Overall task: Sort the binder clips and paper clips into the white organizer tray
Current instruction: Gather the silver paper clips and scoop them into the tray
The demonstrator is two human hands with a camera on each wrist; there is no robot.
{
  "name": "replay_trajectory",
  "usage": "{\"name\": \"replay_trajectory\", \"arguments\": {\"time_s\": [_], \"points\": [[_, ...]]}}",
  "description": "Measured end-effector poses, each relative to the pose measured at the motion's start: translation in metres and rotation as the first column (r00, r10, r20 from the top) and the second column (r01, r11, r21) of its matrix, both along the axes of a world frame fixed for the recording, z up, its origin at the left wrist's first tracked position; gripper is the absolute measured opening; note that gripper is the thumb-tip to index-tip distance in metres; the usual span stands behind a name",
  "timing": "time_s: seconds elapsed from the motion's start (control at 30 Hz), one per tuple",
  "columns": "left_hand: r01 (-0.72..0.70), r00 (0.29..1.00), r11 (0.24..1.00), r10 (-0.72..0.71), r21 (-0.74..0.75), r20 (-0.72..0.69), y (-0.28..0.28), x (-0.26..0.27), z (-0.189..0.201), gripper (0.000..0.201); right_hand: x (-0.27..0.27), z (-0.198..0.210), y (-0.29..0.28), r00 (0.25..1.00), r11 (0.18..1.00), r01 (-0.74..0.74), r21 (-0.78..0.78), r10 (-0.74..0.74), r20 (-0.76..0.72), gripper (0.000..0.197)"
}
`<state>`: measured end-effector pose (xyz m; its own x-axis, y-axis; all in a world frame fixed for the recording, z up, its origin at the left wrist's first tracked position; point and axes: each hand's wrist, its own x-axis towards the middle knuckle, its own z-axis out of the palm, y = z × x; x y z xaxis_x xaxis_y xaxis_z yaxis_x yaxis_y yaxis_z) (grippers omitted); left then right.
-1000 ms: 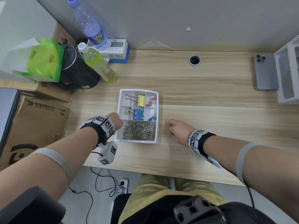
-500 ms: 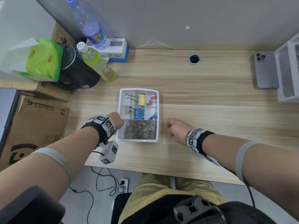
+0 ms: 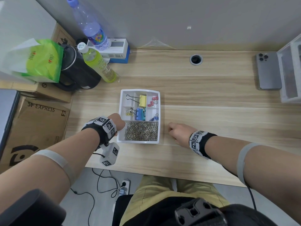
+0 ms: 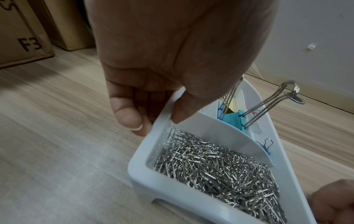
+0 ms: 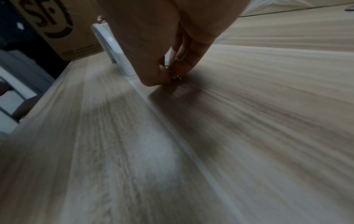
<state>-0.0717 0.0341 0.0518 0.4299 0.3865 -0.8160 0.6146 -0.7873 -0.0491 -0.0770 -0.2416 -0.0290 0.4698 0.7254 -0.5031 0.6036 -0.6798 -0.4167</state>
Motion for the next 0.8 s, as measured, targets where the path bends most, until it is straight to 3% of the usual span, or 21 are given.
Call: {"name": "replay_trajectory", "arguments": {"time_s": [0.2,0.3,0.43,0.63,0.8], "points": [[-0.014,1.000,1.000,0.014,-0.010,0.010,0.000,0.000,0.000,0.015,0.005,0.008,-0.002,0.999,0.999,0.032,0.021,-0.031,-0.035,0.016],[-0.017,1.000,1.000,0.017,-0.009,0.022,0.000,0.000,-0.001,0.015,0.010,0.013,-0.005,0.971,0.976,0.216,0.023,-0.212,-0.107,0.017],[-0.015,1.000,1.000,0.016,-0.018,0.013,0.000,0.001,-0.001,0.017,0.026,0.026,-0.008,0.839,0.844,0.527,0.098,-0.498,-0.221,0.012],[-0.004,1.000,0.998,0.004,-0.058,0.011,-0.009,0.011,-0.003,0.019,0.028,0.059,0.034,0.888,0.857,0.440,0.270,-0.370,-0.274,0.006],[0.045,0.999,0.995,-0.045,-0.085,-0.001,-0.015,0.016,-0.002,0.014,0.016,0.052,0.046,0.934,0.926,0.316,0.206,-0.265,-0.238,0.020]]}}
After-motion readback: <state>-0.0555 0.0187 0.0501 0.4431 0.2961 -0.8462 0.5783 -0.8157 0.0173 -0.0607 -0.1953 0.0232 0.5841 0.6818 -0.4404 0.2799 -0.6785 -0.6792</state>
